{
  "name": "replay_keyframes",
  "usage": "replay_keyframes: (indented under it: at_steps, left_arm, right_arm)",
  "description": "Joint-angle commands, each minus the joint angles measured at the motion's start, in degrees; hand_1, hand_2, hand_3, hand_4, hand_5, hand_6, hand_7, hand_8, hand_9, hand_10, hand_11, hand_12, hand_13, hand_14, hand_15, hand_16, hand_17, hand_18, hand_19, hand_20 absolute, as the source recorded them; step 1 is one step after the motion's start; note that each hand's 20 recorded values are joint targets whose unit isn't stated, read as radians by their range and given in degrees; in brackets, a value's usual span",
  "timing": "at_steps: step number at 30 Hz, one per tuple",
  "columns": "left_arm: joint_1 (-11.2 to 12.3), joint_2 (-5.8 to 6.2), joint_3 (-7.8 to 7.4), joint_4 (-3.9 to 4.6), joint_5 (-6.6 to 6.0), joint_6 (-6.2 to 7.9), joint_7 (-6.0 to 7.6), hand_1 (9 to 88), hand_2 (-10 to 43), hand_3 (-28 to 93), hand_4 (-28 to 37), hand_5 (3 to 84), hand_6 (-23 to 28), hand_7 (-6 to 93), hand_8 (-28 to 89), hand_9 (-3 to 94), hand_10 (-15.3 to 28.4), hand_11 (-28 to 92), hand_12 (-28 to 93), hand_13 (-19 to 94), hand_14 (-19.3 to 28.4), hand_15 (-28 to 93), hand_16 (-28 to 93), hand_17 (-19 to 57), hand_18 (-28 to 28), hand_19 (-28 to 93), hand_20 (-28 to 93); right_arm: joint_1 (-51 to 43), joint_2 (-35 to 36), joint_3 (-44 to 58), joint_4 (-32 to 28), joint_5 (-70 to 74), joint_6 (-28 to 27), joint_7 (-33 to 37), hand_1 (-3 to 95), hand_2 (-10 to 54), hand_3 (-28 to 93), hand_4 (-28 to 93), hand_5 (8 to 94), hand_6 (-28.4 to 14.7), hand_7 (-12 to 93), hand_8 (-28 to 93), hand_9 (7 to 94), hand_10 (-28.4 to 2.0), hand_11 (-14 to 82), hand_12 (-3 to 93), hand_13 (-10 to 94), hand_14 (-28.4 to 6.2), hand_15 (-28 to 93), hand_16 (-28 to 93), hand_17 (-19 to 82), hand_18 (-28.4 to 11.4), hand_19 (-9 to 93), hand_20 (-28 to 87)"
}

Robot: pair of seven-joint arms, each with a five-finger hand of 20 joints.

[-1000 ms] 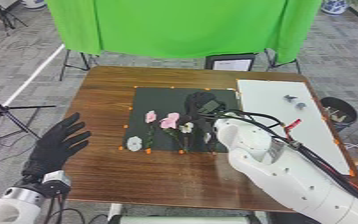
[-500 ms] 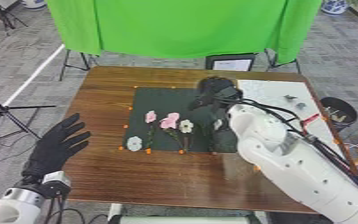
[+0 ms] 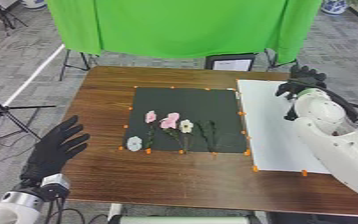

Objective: Arrange flowers

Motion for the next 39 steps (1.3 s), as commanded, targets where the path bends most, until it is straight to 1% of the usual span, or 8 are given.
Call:
replay_keyframes:
  at_steps: [1,10,14,17,20,22,25,39]
  left_arm:
    - [0.8,-0.59,-0.38,-0.35,0.06,0.32,-0.06,25.4,-1.2,72,-28.3,26.3,3.9,19.4,-11,23.0,12.0,20,17,19,16.5,33,-1,-9.6,21.7,40,10]
    - [0.6,-0.37,-0.21,-0.22,-0.01,-0.18,-0.22,25.3,-1.3,72,-28.3,26.7,4.1,19.4,-11,23.0,11.9,20,17,19,16.5,33,-1,-9.7,21.7,40,10]
    - [0.4,-0.23,-0.07,-0.17,0.04,-0.23,-0.24,25.4,-1.3,72,-28.3,26.9,4.2,19.4,-11,23.1,12.0,20,17,19,16.5,33,-1,-9.7,21.7,40,10]
    - [0.4,-0.08,-0.14,-0.14,0.04,-0.19,-0.11,25.3,-1.3,72,-28.3,27.0,4.2,19.4,-11,23.2,12.1,20,17,19,16.6,33,-1,-9.7,21.7,40,10]
    - [0.8,-0.17,-0.38,-0.3,0.02,-0.04,-0.17,25.3,-1.3,72,-28.3,27.1,4.3,19.4,-11,23.3,12.1,20,16,19,16.5,33,-1,-9.7,21.7,40,10]
    - [0.7,-0.14,-0.39,-0.22,-0.02,-0.12,-0.26,25.4,-1.3,72,-28.3,27.2,4.3,19.3,-11,23.4,12.1,20,16,19,16.5,33,-1,-9.7,21.7,40,10]
    - [0.5,-0.1,-0.3,-0.15,-0.03,-0.16,-0.23,25.4,-1.2,72,-28.3,27.3,4.3,19.3,-11,23.5,12.1,20,16,19,16.5,33,-1,-9.7,21.7,40,10]
    - [-0.2,-0.1,0.13,-0.02,-0.01,-0.24,-0.58,25.4,-1.1,72,-28.3,27.3,4.3,19.2,-11,23.5,12.0,20,16,19,16.4,33,-1,-9.7,21.7,41,10]
  right_arm:
    - [-3.4,2.2,2.8,1.9,3.3,-5.7,2.9,21.3,-9.5,90,-28,20.0,-8.1,24,-9,25.3,-16.5,8.0,23.9,20,-14.1,19,25,3,-21.9,50,25]
    - [-3.9,2.2,2.8,4.7,3.3,-8.2,-2.7,22.0,-9.5,90,-28,24.3,-7.2,28,-12,34.2,-13.4,15.4,20.5,35,-10.7,28,21,8,-21.9,52,24]
    - [-3.3,1.6,3.8,6.5,3.8,-14.0,-7.4,24.3,-9.5,92,-28,27.0,-4.9,32,-15,37.8,-9.9,15.8,18.4,40,-8.7,30,19,9,-21.3,53,24]
    - [-4.3,2.0,3.1,6.2,2.3,-9.8,-8.7,28.2,-9.5,92,-28,31.7,-2.4,37,-19,44.3,-9.0,19.0,16.9,48,-6.4,35,18,12,-20.1,55,24]
    - [-5.2,2.3,2.1,5.7,-0.1,-5.3,-11.0,34.7,-8.6,90,-28,45.7,1.6,43,-16,60.1,-7.8,27.6,22.0,60,-4.6,47,23,18,-18.1,63,27]
    - [-6.2,2.5,2.4,4.9,-0.8,-4.0,-12.3,43.9,-7.9,83,-28,57.2,2.9,52,-7,77.2,-5.9,20.5,40.6,69,-3.6,54,30,24,-16.6,69,31]
    - [-6.2,2.3,1.9,3.8,-1.4,-2.1,-13.8,48.7,-9.2,83,-28,68.5,3.4,49,-3,87.7,-3.8,19.8,47.7,78,-3.1,59,28,31,-15.6,75,35]
    - [-2.1,-2.8,-4.2,-8.5,-1.5,5.3,-22.9,48.3,-9.5,86,-28,72.4,2.9,47,-3,90.4,-3.5,19.3,50.4,80,-3.1,61,29,33,-15.2,75,37]
